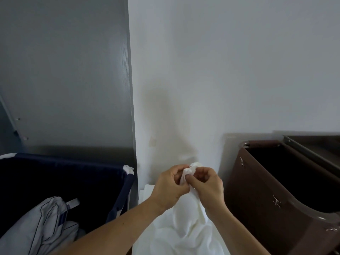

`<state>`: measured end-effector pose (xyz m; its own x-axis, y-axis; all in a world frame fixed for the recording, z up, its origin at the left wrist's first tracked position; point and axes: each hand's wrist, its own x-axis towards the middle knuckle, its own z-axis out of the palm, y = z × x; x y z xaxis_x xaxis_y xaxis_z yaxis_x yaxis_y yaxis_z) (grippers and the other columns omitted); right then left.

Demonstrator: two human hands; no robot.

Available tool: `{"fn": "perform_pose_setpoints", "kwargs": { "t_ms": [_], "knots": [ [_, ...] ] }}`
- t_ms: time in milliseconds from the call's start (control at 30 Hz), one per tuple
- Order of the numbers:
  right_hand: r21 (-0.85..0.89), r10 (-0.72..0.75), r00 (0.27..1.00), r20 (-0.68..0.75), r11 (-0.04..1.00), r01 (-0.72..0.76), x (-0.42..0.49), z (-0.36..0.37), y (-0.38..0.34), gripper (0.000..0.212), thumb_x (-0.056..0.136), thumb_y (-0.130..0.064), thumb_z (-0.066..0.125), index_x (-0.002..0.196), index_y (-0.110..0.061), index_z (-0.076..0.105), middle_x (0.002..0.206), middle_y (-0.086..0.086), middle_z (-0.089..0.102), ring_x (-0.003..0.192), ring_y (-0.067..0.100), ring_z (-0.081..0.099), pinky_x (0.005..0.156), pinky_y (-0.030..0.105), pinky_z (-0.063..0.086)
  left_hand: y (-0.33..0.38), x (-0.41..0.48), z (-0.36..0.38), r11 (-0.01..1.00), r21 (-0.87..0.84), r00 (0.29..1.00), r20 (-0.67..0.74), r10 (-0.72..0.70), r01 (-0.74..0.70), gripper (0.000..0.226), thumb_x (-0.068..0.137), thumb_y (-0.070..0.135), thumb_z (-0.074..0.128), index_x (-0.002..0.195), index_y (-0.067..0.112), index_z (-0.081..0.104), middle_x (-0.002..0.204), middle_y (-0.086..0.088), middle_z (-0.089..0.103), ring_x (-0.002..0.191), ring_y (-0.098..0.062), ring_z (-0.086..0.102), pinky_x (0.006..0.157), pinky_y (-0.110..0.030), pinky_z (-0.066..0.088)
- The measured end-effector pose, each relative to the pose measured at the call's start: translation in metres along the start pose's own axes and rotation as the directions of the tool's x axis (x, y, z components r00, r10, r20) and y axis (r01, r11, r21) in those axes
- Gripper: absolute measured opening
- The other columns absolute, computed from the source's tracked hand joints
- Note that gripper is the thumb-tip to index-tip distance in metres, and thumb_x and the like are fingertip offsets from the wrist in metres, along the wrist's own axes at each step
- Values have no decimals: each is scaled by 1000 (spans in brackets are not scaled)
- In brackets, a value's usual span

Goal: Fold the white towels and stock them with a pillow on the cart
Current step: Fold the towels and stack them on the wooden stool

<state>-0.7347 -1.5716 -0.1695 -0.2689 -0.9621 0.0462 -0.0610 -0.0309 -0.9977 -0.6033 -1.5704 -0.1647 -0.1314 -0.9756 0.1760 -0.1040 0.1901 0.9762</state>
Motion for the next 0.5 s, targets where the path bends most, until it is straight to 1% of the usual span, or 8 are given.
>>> {"fn": "perform_pose_setpoints", "kwargs": {
  "t_ms": [67, 133, 200, 267, 300, 367, 433, 500],
  "knots": [
    [8, 36, 999, 33, 999, -36, -1, 2, 3, 35, 75, -16, 84, 102, -24, 63, 79, -2, 73, 77, 13, 72, 72, 29, 57, -2, -2, 1, 999, 42, 999, -47, -9, 11, 34, 86, 3, 68, 107, 30, 67, 94, 8, 76, 89, -7, 71, 75, -19, 56],
    [3, 32, 998, 53, 999, -32, -3, 5, 7, 30, 79, -18, 82, 103, -24, 65, 78, -4, 74, 77, 12, 72, 74, 30, 58, -4, -3, 3, 997, 47, 987, -151, -49, 57, 21, 89, 11, 66, 99, 29, 72, 88, 9, 76, 83, -7, 71, 75, -21, 58],
    [6, 8, 998, 54, 1000, -9, -8, 8, 8, 18, 84, -20, 78, 97, -24, 68, 79, -3, 74, 79, 14, 72, 76, 33, 59, -5, -3, 5, 995, 29, 966, -243, -89, 99, 13, 92, 20, 64, 96, 28, 74, 84, 12, 75, 81, -5, 70, 76, -21, 58],
    [-17, -10, 1000, 22, 1000, 11, -10, 10, 8, 10, 87, -19, 73, 87, -28, 69, 79, -1, 74, 80, 17, 72, 77, 36, 59, -7, -4, 6, 994, 49, 966, -244, -81, 96, 9, 91, 26, 67, 97, 29, 73, 84, 12, 75, 82, -3, 70, 74, -18, 56],
    [-31, -17, 1000, 2, 999, 17, -11, 11, 7, 15, 88, -15, 70, 81, -29, 69, 76, -2, 74, 78, 17, 71, 75, 33, 58, -7, -5, 7, 993, 68, 972, -219, -78, 95, 11, 90, 27, 69, 100, 29, 72, 86, 12, 75, 82, -2, 70, 72, -16, 55],
    [-73, -24, 999, -25, 997, 23, -11, 11, 6, 24, 88, -10, 65, 74, -29, 68, 72, -3, 71, 74, 13, 67, 66, 25, 54, -10, -6, 8, 985, 146, 983, -176, -61, 87, 19, 87, 27, 71, 105, 26, 71, 87, 10, 75, 80, -1, 69, 70, -16, 55],
    [-107, -15, 1000, -22, 994, 12, -9, 11, 8, 20, 88, -10, 64, 79, -27, 68, 75, -5, 70, 75, 13, 66, 61, 19, 48, -15, -6, 9, 973, 215, 982, -181, -45, 84, 19, 88, 28, 70, 107, 25, 69, 88, 10, 73, 79, -1, 68, 70, -18, 56],
    [-100, 6, 999, -34, 995, -9, -8, 10, 12, 14, 88, -11, 64, 85, -24, 67, 80, -4, 69, 76, 13, 65, 61, 18, 46, -19, -6, 11, 966, 242, 975, -218, -41, 94, 13, 92, 27, 65, 105, 28, 65, 90, 11, 70, 80, -2, 66, 69, -15, 55]
  ]
}}
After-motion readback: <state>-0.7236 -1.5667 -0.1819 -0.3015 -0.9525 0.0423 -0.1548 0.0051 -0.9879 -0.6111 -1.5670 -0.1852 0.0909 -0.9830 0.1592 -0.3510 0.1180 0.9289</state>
